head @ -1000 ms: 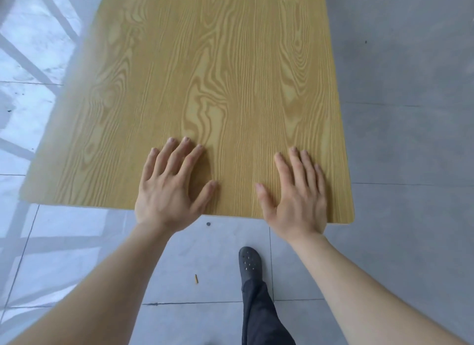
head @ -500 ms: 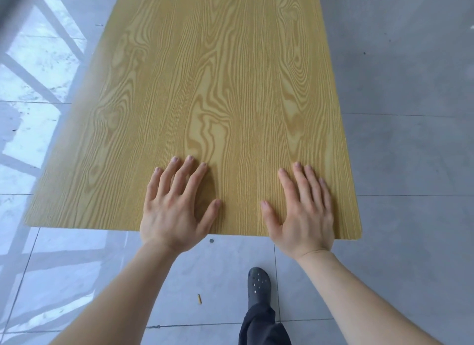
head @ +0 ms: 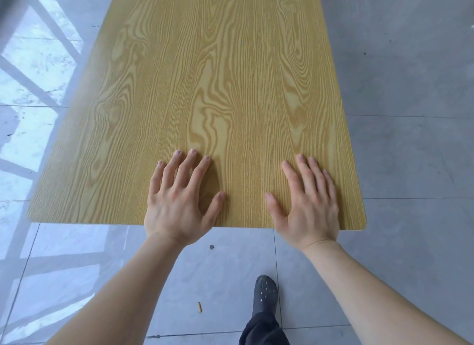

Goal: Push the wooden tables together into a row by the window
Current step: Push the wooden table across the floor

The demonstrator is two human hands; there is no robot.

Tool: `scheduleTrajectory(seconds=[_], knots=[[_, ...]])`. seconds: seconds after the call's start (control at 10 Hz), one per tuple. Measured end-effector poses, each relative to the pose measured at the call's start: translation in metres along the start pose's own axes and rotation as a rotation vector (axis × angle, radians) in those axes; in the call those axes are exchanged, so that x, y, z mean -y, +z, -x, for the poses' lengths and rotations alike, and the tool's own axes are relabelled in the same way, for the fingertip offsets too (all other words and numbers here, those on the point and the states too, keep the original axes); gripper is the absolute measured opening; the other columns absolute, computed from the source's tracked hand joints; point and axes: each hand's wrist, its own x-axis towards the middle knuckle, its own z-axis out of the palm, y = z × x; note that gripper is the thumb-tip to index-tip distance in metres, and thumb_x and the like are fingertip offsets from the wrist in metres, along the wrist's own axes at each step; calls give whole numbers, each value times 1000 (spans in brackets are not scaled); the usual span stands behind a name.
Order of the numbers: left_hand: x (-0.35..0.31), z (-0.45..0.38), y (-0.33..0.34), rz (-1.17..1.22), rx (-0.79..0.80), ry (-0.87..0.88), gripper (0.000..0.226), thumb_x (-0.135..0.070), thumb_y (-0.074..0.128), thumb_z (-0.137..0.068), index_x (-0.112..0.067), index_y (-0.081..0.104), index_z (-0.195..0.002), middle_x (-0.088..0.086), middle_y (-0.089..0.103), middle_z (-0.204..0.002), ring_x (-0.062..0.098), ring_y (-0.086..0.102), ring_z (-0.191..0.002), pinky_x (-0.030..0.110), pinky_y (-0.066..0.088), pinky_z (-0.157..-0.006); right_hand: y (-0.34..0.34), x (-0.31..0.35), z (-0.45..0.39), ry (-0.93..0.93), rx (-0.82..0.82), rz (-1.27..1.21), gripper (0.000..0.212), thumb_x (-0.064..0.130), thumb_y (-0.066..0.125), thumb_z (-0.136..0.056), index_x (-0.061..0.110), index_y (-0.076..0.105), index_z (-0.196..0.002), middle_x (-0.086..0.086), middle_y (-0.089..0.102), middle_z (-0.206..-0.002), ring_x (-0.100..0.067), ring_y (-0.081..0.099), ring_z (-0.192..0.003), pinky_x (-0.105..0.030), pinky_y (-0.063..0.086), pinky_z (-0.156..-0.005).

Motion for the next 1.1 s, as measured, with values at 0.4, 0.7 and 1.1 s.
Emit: scheduleTrajectory(seconds=[0.4,0.7,1.1], knots=[[4,-67,12,2,-5,-8,72,-67,43,-94,-26,44,-153,0,39,-163,27,25,-155,52,15,-126,16,-11,-69,2,10,-18,75,66,36,-95,20,46,-153,-9,36,-164,-29,26,-155,-53,22,-123],[11,-133,23,-1,-20,-10,71,-68,41,-94,-27,44,-152,-1,38,-162,27,24,-155,52,15,-126,31,-16,-134,2,-17,-35,74,67,35,-95,21,47,-152,-9,38,-163,-28,28,-154,-52,23,-123],[10,-194,36,-3,-50,-19,71,-67,42,-94,-26,45,-151,0,40,-162,28,26,-154,53,16,-125,46,-27,-198,1,-56,-71,72,64,38,-94,22,49,-150,-9,40,-162,-28,30,-153,-50,23,-124]])
